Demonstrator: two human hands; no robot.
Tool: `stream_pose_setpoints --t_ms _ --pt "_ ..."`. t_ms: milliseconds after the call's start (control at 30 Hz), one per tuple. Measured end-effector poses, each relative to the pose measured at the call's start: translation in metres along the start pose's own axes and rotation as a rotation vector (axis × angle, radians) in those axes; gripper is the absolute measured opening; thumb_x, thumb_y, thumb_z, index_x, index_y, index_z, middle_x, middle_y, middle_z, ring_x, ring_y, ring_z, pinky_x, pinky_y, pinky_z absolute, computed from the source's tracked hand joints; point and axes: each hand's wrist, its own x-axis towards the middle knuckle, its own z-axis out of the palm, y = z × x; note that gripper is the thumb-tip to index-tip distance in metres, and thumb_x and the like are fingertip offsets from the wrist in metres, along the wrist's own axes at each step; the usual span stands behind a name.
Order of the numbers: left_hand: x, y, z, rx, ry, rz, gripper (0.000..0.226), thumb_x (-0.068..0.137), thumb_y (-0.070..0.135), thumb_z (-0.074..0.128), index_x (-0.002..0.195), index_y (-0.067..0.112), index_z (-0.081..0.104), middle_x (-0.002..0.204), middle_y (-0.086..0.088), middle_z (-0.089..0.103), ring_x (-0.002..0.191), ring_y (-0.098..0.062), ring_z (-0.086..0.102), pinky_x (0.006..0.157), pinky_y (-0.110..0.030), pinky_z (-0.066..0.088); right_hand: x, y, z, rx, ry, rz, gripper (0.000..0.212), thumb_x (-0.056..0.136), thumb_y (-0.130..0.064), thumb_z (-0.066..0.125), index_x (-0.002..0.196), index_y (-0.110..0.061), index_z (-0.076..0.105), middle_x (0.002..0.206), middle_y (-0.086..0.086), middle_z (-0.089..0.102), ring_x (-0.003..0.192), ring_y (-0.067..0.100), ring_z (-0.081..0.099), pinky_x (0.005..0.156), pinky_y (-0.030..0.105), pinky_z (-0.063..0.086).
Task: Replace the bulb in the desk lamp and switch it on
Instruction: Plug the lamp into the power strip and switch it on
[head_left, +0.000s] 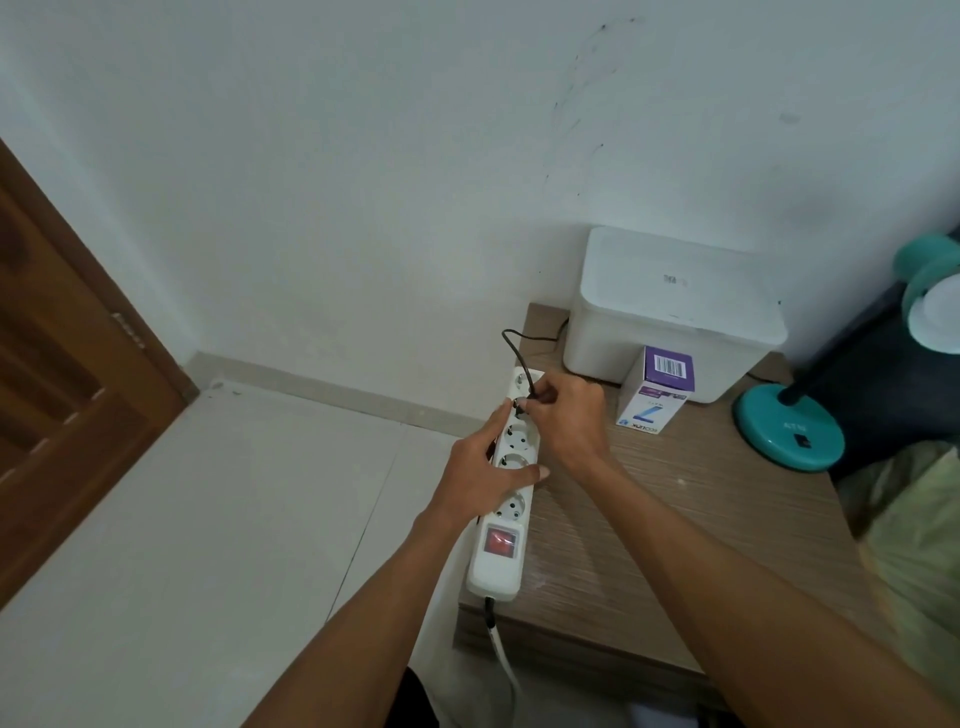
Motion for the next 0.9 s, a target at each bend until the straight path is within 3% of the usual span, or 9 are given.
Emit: stream_pose_setpoints --t_ms 133,267,433,767,900 --pt "0.0 -0.001 0.0 0.003 0.001 -0.007 0.105 0.075 0.035 0.091 0.16 0.036 0.029 0.118 0.01 0.073 0.103 -0.002 0.071 0.092 -0.024 0.059 -0.003 0.001 -0.002 -0.032 0.026 0.007 0.008 0.083 -0.017 0.078 0.082 -0.017 0.07 0.07 -0.008 0.066 0.062 -0.002 0.06 0.052 0.013 0.046" --pt "0.001 -0.002 0.001 0.002 0.006 -0.016 0.105 0.075 0.036 0.091 0.159 0.037 0.029 0.118 0.01 0.073 0.101 0.0 0.071 0.085 -0.017 0.057 -0.001 0.009 -0.001 -0.052 0.025 0.012 0.007 0.083 -0.015 0.078 0.083 -0.016 0.071 0.072 -0.007 0.067 0.064 0.001 0.061 0.051 0.01 0.042" --pt "0.002 -0.004 0.001 0.014 0.011 -0.005 0.104 0.075 0.035 0.091 0.159 0.035 0.031 0.115 0.01 0.073 0.101 -0.002 0.072 0.09 -0.022 0.058 -0.001 0.012 0.008 -0.068 0.017 -0.011 0.005 0.082 -0.015 0.078 0.085 -0.016 0.073 0.074 -0.006 0.069 0.067 0.009 0.065 0.064 0.029 0.056" --pt "0.003 -0.002 -0.001 0.062 -0.004 0.017 0.101 0.075 0.033 0.091 0.157 0.04 0.031 0.111 0.014 0.073 0.098 0.005 0.07 0.083 -0.012 0.055 0.001 0.011 0.016 -0.094 0.021 0.02 0.003 0.082 -0.016 0.077 0.082 -0.014 0.074 0.074 0.001 0.072 0.066 0.015 0.067 0.06 0.033 0.056" --pt "0.004 0.001 -0.003 0.121 -0.019 -0.007 0.102 0.076 0.038 0.089 0.158 0.037 0.03 0.117 0.01 0.073 0.102 -0.002 0.071 0.089 -0.021 0.057 0.003 0.004 0.004 -0.06 -0.059 0.069 0.005 0.085 -0.018 0.076 0.089 -0.015 0.076 0.08 0.0 0.073 0.072 0.012 0.068 0.067 0.031 0.057"
